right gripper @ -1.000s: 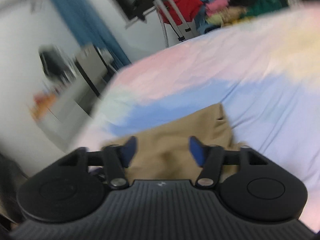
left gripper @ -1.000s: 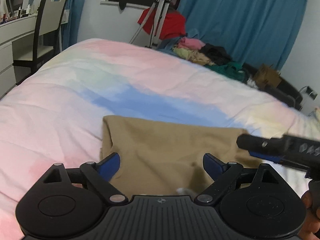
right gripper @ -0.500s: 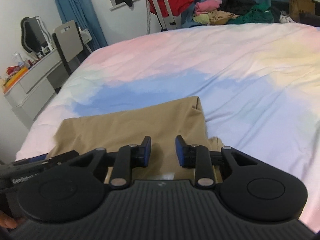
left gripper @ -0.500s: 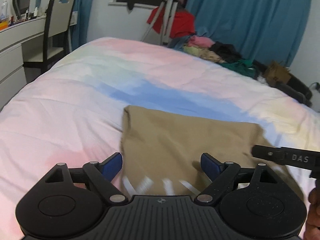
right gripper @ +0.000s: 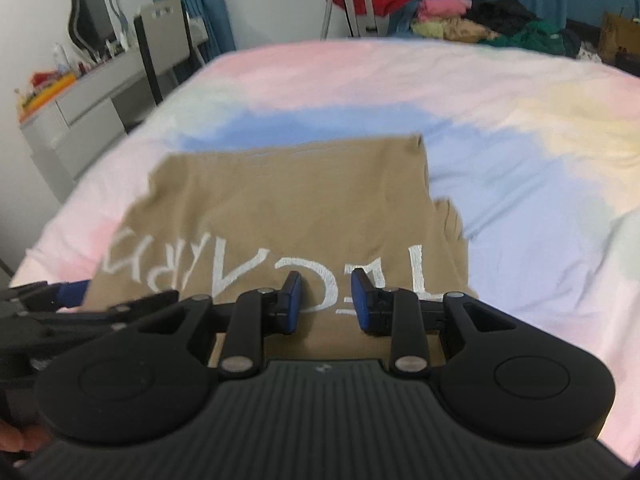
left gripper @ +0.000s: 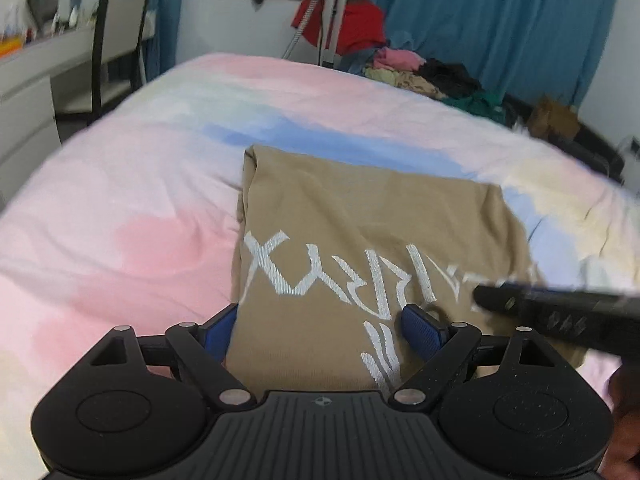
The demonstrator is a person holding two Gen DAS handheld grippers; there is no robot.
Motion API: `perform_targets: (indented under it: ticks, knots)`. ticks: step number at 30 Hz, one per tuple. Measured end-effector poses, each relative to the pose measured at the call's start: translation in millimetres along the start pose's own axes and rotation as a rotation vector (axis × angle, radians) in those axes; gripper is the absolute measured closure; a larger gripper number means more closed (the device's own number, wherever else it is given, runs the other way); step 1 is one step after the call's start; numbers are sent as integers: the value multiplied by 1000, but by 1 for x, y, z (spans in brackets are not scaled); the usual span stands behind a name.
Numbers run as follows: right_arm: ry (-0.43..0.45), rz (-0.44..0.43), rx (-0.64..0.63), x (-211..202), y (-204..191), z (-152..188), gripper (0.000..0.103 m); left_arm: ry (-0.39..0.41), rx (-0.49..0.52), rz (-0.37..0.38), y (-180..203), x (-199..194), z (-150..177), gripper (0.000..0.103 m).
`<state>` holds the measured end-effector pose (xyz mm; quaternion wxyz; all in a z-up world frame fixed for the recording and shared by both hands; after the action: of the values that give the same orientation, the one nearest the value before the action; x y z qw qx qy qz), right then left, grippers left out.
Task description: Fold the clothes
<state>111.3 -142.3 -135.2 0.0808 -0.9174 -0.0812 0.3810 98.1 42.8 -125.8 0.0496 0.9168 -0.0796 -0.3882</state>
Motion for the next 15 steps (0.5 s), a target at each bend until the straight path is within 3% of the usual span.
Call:
perform_targets:
  ticks: [8, 15]
  knots:
    - [1, -14, 32, 0, 4, 0, 72, 46, -112, 63, -11, -46, 3, 14]
    - [-5, -19, 36, -1, 3, -1, 72, 6, -329, 338, -12, -68, 19, 14]
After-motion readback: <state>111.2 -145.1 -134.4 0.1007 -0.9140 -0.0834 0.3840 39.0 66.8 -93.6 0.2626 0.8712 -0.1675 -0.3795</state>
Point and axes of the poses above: each gripper's, at about its wrist camera, not at the fingertips, and x roughly the way its jaws point, y to its right, z to its underside, the point moved 8 cm from there along x, roughly the way its jaws point, and after that the axes turned 2 degrees about x, right-handed, at the moved point
